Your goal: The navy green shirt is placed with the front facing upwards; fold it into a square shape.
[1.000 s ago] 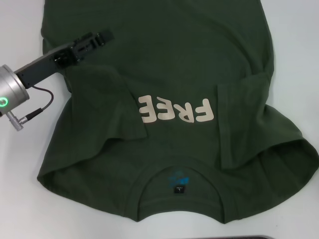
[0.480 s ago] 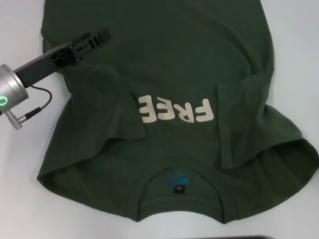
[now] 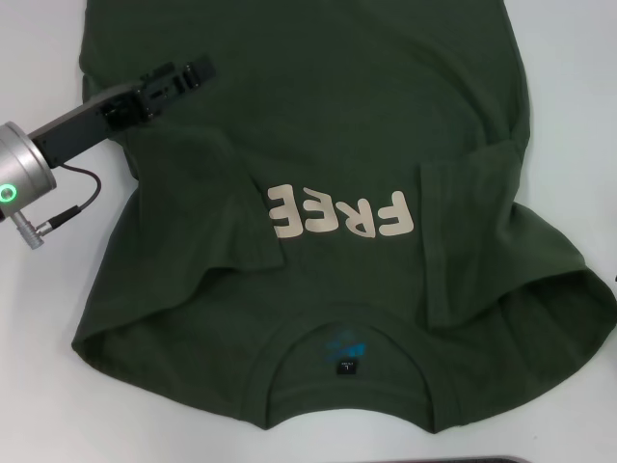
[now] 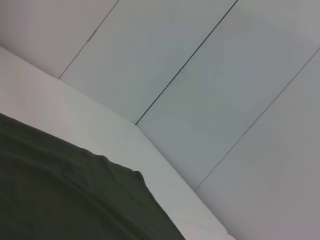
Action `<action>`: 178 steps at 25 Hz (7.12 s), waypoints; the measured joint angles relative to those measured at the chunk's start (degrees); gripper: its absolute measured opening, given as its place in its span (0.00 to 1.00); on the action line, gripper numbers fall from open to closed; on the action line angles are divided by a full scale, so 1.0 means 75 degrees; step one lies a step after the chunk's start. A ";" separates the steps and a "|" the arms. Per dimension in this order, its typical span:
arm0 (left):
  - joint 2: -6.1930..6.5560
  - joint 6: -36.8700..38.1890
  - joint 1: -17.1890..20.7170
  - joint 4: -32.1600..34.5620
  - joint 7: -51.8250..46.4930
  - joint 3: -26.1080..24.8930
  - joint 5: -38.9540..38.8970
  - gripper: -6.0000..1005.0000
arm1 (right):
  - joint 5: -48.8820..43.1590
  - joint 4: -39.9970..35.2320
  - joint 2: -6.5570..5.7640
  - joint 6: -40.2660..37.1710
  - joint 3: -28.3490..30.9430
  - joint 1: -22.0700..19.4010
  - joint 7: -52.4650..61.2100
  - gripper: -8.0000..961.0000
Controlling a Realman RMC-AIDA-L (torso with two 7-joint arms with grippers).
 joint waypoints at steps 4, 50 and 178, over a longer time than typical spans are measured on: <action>0.0011 -0.0001 0.0000 -0.0001 0.0003 0.0000 0.0002 0.84 | -0.0009 0.0000 0.0015 0.0061 -0.0029 0.0105 0.0054 0.86; 0.0014 -0.0071 0.0060 -0.0001 0.0004 0.0000 -0.0015 0.84 | -0.0255 0.0116 0.0139 0.0515 -0.0608 0.0383 0.0432 0.64; 0.1749 0.2657 0.0706 0.0878 -0.4149 0.1195 0.4607 0.70 | -0.0208 0.0001 0.0009 -0.0229 0.0375 0.0728 -0.1633 0.02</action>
